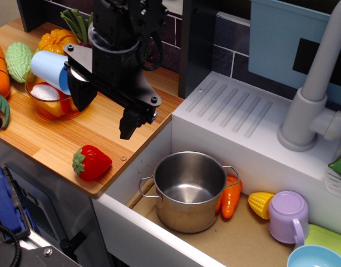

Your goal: Put strawberry in pot

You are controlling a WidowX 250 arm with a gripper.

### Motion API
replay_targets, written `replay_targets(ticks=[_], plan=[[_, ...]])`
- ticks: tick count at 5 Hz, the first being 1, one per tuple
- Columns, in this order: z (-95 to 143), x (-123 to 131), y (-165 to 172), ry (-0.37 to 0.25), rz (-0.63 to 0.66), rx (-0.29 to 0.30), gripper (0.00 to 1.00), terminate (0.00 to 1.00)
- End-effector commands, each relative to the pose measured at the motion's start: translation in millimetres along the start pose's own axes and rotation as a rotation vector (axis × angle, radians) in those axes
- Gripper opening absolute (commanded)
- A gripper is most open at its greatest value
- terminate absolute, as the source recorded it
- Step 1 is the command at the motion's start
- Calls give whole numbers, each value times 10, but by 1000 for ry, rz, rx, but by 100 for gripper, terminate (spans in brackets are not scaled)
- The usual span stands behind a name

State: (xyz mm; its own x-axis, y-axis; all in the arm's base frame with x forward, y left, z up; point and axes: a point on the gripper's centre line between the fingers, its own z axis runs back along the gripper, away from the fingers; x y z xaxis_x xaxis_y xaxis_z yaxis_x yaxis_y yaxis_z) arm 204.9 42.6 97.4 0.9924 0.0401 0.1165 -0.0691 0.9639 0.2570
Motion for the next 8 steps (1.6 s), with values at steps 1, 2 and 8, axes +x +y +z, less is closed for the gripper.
replay_targets(ticks=[1,2,8], plan=[[0,0,0,0,0,0,100,0],[-69,-1,57,7,1,-27,100,0],[-584,-127,186,-42,3,-55,100,0]])
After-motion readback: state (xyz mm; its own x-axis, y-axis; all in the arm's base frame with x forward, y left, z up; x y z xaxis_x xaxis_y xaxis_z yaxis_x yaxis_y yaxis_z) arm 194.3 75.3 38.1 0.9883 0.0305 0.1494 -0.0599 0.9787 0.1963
